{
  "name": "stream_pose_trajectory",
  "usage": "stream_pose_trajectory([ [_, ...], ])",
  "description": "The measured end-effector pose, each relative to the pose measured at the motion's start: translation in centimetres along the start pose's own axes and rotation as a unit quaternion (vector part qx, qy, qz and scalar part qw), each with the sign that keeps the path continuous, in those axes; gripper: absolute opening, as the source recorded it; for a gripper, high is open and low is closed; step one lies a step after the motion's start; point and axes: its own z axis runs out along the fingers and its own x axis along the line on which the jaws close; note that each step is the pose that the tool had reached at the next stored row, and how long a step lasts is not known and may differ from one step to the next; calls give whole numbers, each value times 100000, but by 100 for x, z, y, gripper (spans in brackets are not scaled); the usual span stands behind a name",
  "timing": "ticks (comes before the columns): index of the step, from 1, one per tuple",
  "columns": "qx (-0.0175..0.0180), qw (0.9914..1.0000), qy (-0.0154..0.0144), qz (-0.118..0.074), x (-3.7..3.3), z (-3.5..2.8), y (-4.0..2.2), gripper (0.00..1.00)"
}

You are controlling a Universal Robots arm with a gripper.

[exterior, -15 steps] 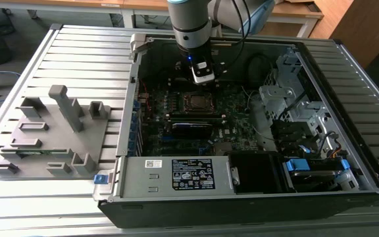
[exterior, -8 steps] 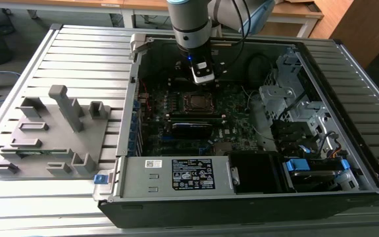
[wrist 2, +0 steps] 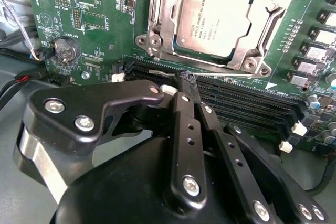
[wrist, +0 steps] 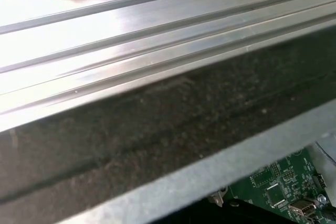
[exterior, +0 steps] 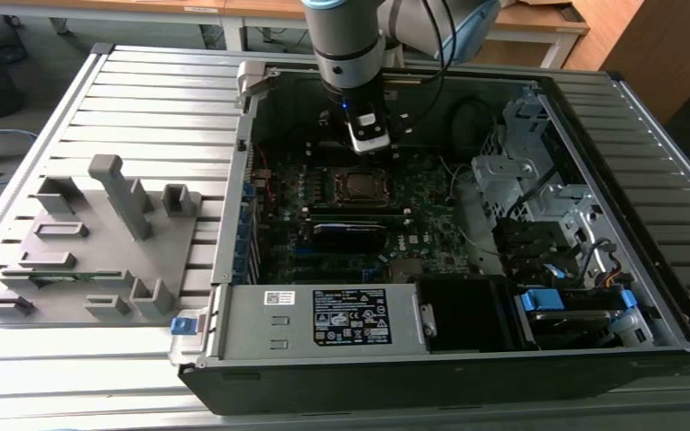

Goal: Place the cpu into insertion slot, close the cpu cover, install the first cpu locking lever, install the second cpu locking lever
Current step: 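Install the first cpu locking lever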

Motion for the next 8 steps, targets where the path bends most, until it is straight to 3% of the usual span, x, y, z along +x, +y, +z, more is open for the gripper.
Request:
stream_pose_trajectory([
  [8, -308, 99997, -644, -79, 10, 9, -14, 10],
])
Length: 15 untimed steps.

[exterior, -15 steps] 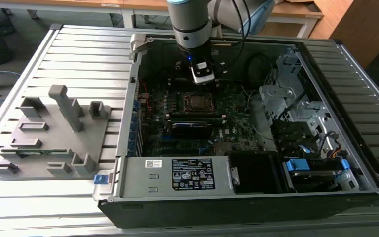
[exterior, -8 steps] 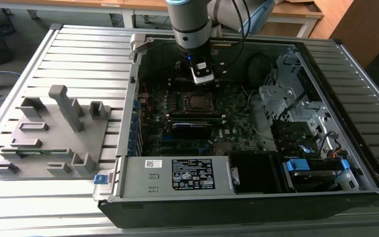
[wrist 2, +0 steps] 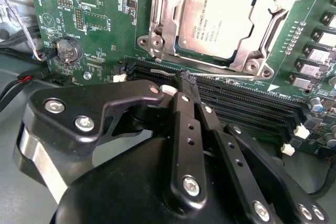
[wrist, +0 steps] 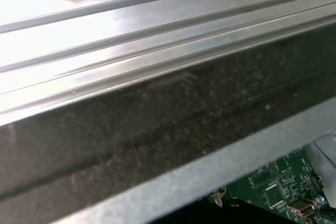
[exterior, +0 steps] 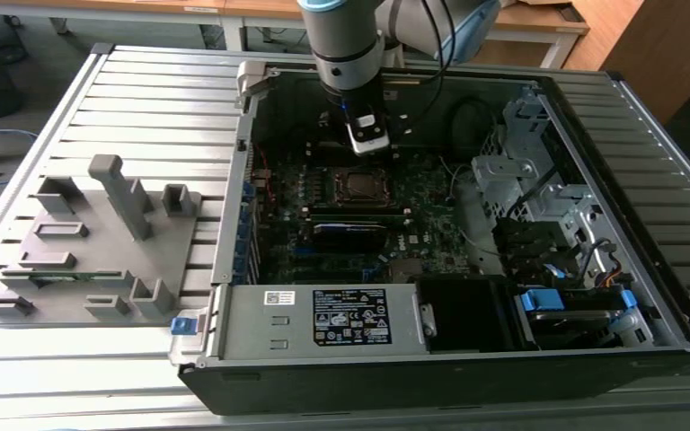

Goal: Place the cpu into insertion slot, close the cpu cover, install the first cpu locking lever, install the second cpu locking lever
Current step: 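Install the first cpu locking lever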

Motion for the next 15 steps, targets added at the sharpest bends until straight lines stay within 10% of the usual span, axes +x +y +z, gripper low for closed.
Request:
stream_pose_trajectory([
  [15, -41, 100000, -42, -3, 21, 18, -16, 10],
])
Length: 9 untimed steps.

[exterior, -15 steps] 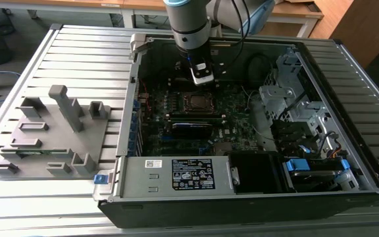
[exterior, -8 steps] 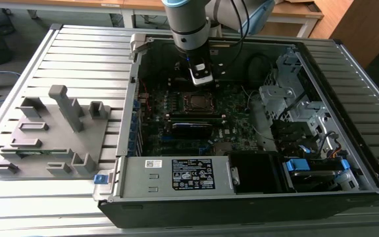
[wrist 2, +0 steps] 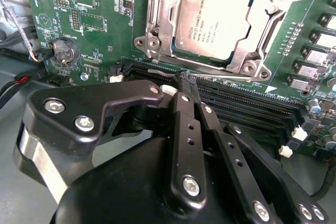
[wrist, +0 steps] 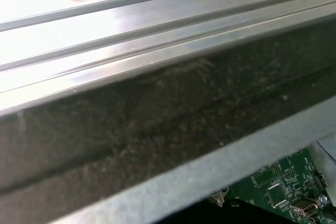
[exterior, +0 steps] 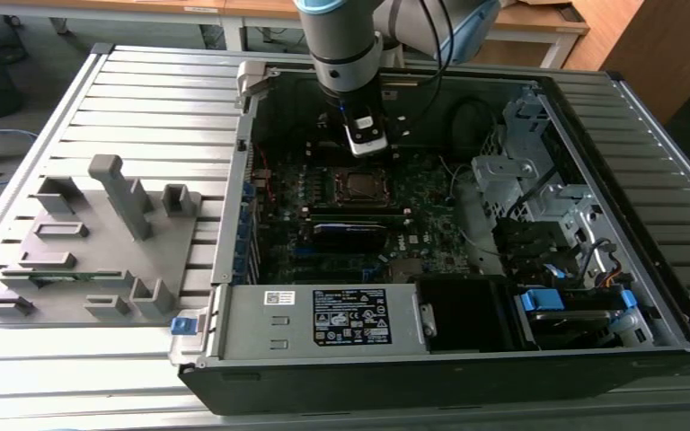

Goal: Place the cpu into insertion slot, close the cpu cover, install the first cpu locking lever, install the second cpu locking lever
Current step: 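Install the first cpu locking lever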

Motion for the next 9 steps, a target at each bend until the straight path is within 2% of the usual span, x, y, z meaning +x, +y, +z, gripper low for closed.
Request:
stream_pose_trajectory([
  [9, -1, 100000, 2, -1, 5, 18, 6, 10],
])
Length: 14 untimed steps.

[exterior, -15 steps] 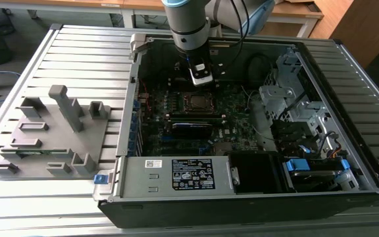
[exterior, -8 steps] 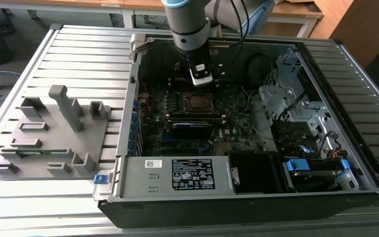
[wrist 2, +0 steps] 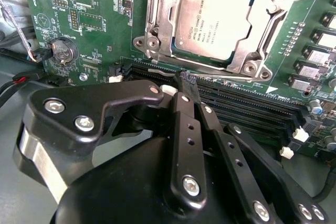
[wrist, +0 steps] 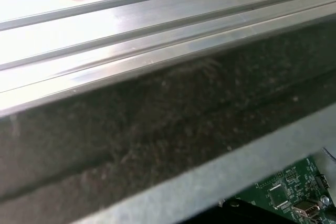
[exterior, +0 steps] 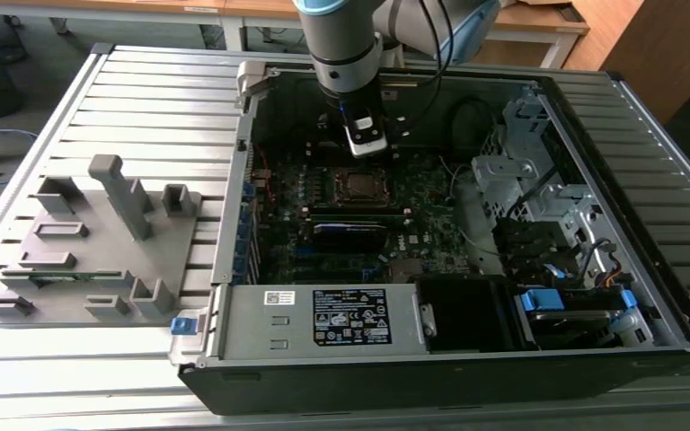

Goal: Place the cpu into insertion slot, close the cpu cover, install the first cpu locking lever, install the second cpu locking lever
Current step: 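Install the first cpu locking lever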

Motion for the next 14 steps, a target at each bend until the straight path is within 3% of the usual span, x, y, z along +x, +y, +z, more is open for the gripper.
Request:
stream_pose_trajectory([
  [14, 129, 100000, -46, -37, -43, 21, 29, 10],
])
